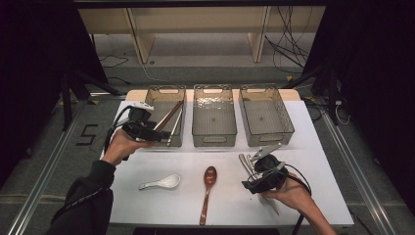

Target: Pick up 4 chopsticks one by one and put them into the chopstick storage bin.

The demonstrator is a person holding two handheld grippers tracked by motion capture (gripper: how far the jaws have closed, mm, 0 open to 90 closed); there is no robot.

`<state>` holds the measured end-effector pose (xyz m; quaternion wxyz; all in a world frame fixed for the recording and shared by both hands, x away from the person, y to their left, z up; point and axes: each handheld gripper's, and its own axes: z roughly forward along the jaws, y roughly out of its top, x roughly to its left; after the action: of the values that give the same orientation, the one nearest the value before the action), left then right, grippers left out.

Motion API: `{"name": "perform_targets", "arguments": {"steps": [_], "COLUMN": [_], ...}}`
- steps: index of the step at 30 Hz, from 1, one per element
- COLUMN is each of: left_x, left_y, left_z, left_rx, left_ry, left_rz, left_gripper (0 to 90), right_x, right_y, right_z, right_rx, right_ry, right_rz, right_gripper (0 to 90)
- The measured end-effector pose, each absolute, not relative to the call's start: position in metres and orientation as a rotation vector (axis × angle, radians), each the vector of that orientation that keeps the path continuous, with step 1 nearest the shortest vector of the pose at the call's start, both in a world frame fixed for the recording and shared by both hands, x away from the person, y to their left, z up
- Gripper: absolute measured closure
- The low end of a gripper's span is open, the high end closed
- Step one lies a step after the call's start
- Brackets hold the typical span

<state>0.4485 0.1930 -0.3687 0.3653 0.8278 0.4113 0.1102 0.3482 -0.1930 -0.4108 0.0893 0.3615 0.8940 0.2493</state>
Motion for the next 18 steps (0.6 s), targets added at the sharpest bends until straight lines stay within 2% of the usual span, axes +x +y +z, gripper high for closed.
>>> {"name": "perform_targets", "arguments": {"steps": [18], "left_x": [0.411], "left_y": [0.178], "left_z": [-0.380], "left_rx": [2.234], "left_ry": [0.907], "left_rz": [0.233], "left_gripper": [15.7], "right_x": [0.347], "right_y": [-0.193], "right_z": [-0.410], "right_rx": [1.069], "right_ry": [2.655], "right_rz": [0.746], "right_gripper": [29.7]}}
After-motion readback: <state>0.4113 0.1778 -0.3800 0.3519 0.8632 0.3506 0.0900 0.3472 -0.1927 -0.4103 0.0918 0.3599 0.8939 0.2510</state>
